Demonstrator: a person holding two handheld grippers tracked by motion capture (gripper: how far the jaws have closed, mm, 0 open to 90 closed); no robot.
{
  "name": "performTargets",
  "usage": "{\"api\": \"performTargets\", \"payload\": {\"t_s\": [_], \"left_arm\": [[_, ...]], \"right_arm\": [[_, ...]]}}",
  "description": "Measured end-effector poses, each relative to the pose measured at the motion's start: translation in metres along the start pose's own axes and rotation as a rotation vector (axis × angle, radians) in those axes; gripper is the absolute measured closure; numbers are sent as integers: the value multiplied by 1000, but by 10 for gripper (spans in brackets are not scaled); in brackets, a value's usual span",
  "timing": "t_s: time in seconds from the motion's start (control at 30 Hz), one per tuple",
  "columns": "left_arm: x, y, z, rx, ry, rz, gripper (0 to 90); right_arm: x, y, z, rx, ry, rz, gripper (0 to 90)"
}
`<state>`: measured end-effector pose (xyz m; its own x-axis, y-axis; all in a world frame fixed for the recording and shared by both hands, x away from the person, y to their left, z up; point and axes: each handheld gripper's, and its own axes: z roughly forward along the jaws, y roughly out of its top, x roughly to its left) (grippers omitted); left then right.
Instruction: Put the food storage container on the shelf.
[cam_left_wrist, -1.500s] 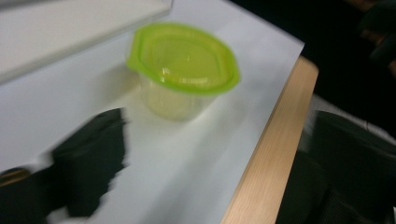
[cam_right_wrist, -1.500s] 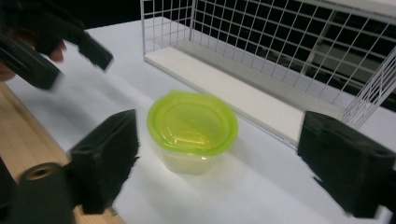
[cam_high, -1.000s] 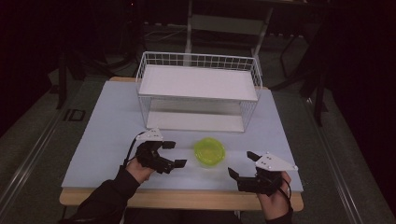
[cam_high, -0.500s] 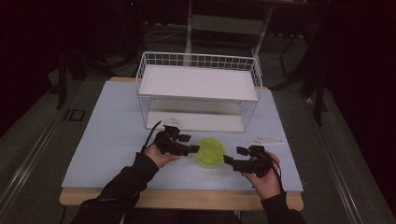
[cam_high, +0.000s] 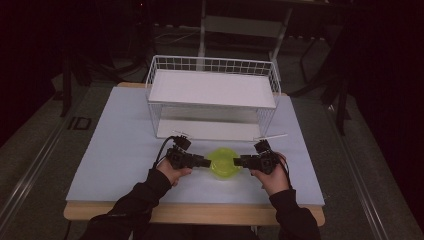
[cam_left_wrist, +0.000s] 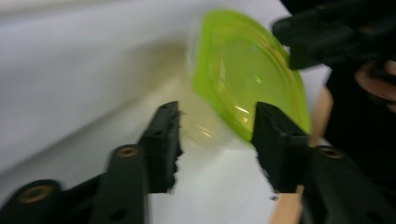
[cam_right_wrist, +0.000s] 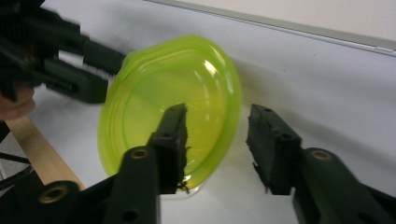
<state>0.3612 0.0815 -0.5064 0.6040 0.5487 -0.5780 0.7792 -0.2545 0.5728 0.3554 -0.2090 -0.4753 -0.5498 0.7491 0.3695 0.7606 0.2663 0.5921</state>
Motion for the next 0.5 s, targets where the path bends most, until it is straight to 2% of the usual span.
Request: {"api": "performTargets", "payload": {"t_s": [0.07,0.13,0.17,0.27,0.3,0.33,0.47,0.5], "left_arm": [[-2,-3,2,15,-28,-10,590],[-6,-4,3,17,-10,1,628],[-7,-5,3,9,-13,-5,669],[-8,-4,1,7,-11,-19,708],[-10,-4,-1,16,-3,-26,708],[-12,-3,-1,20,4,-33,732],[-16,-3,-2,19,3,-54,772],[-18,-2,-3,10,3,-77,772]], "right_arm": [[1,1,2,4,0,4,613],[2,2,3,8,7,4,650],[3,3,1,11,3,-6,722],[4,3,1,14,15,-10,752],[4,3,0,18,20,-20,801],[7,3,-1,24,28,-24,811],[9,2,-3,31,8,-40,827],[10,1,-4,31,7,-43,829]]}}
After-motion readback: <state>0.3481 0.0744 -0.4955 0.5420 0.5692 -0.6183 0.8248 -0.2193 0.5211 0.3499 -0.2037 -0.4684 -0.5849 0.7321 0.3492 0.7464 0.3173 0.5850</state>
